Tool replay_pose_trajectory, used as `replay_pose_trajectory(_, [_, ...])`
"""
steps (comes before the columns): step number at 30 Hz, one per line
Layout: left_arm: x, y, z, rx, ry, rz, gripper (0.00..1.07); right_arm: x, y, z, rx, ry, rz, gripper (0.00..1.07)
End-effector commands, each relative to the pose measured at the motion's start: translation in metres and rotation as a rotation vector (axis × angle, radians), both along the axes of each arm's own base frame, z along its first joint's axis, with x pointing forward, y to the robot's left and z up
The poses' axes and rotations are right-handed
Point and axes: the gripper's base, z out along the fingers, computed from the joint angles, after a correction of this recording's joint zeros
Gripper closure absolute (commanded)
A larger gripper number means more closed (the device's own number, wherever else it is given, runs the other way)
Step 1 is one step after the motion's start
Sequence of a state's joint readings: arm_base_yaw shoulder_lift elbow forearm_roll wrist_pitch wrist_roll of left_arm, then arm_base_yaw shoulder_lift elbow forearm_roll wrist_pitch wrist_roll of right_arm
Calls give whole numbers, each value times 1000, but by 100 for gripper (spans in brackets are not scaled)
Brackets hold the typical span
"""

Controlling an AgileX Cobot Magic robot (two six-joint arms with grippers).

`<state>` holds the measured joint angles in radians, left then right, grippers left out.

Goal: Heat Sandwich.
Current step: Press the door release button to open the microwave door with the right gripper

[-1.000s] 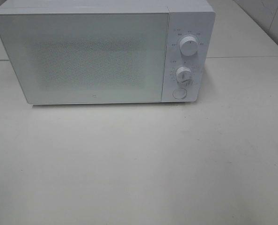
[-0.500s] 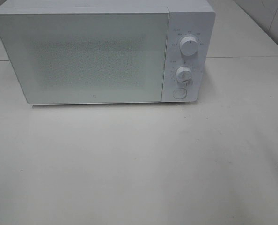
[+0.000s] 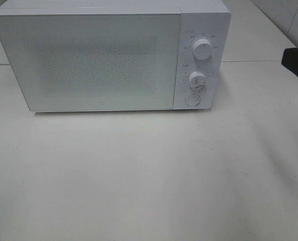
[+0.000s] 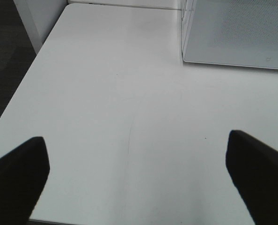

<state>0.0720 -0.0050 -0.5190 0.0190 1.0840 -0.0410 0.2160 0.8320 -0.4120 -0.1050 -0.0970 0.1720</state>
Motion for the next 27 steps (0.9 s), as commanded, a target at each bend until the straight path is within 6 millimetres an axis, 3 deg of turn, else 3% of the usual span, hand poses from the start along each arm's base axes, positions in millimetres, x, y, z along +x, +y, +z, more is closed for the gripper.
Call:
replay_pose_trajectory(1, [-2, -1, 0, -2, -28, 2, 9, 8, 1, 0, 18, -37, -1, 31])
replay_pose_trajectory(18, [-2, -1, 0, -2, -28, 2, 9, 61, 15, -44, 42, -34, 9, 31])
replay_pose_trajectory(27, [-2, -1, 0, -2, -28, 2, 9, 57, 11, -76, 52, -62, -75, 31])
